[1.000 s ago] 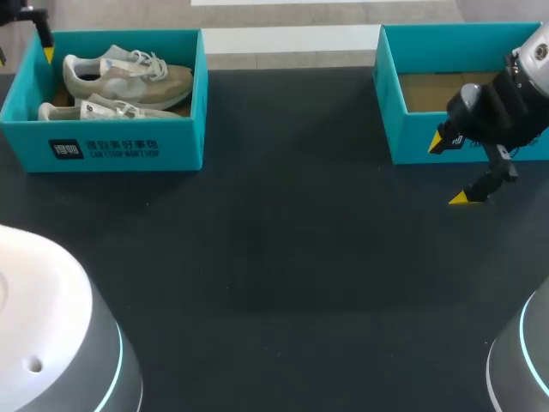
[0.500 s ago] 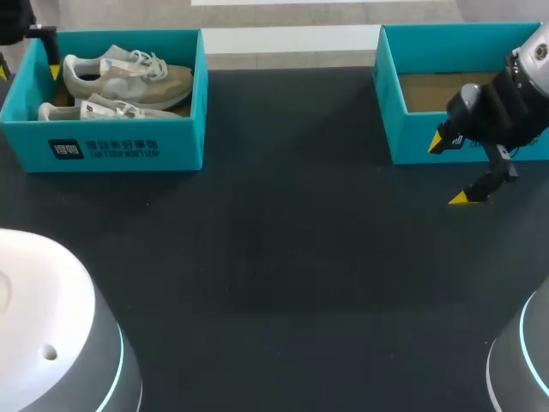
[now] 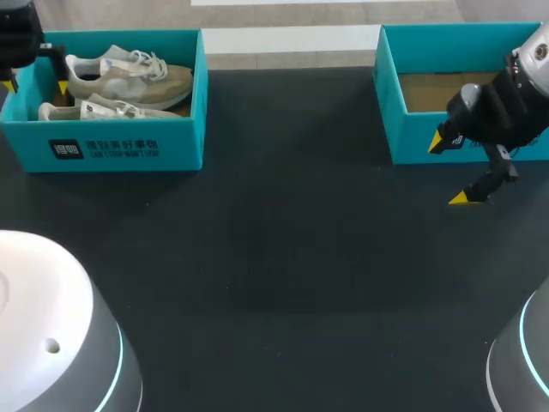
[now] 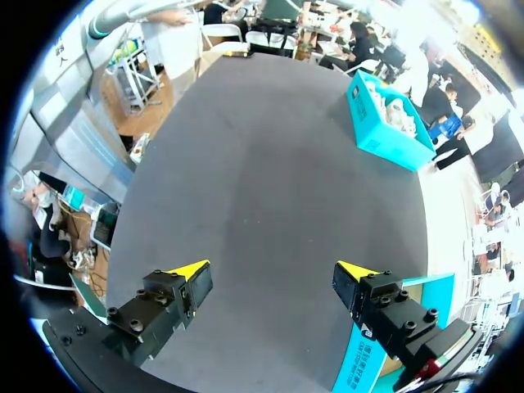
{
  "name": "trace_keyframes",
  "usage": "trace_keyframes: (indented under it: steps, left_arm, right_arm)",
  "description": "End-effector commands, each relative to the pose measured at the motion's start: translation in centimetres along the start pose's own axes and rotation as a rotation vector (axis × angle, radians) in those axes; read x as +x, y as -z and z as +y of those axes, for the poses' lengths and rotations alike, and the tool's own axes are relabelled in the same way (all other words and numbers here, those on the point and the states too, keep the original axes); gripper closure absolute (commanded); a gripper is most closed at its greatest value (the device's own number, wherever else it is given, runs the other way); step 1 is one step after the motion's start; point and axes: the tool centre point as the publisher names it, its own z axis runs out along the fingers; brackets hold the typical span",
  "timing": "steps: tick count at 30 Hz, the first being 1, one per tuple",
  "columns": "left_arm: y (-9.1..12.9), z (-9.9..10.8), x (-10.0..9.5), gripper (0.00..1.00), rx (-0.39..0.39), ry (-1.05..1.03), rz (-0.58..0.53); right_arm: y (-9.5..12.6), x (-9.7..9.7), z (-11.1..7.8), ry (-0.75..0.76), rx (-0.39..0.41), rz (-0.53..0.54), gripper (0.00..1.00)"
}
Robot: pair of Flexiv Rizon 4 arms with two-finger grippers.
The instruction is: Take the shoe out of the shoebox, open the shoe tongue, remove and reinsert the insole, then place the shoe into the shoebox
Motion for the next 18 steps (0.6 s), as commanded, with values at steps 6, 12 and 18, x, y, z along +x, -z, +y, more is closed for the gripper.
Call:
trace_keyframes:
  steps: [6,12,18]
  left_arm:
    - [-1.5,-0.7,-0.1,0.01,0.003,-0.047,-0.002]
    - [-2.6,-1.3,-0.1,0.09,0.001,-0.092,0.007]
    - [-3.5,-1.5,-0.1,0.13,0.006,-0.103,0.004]
  right_arm:
    - [-0.2,-0.1,0.1,-0.001,0.004,0.001,0.00]
    - [-0.2,-0.1,0.1,-0.001,0.004,0.001,0.00]
    - [-0.2,-0.1,0.1,-0.001,0.004,0.001,0.00]
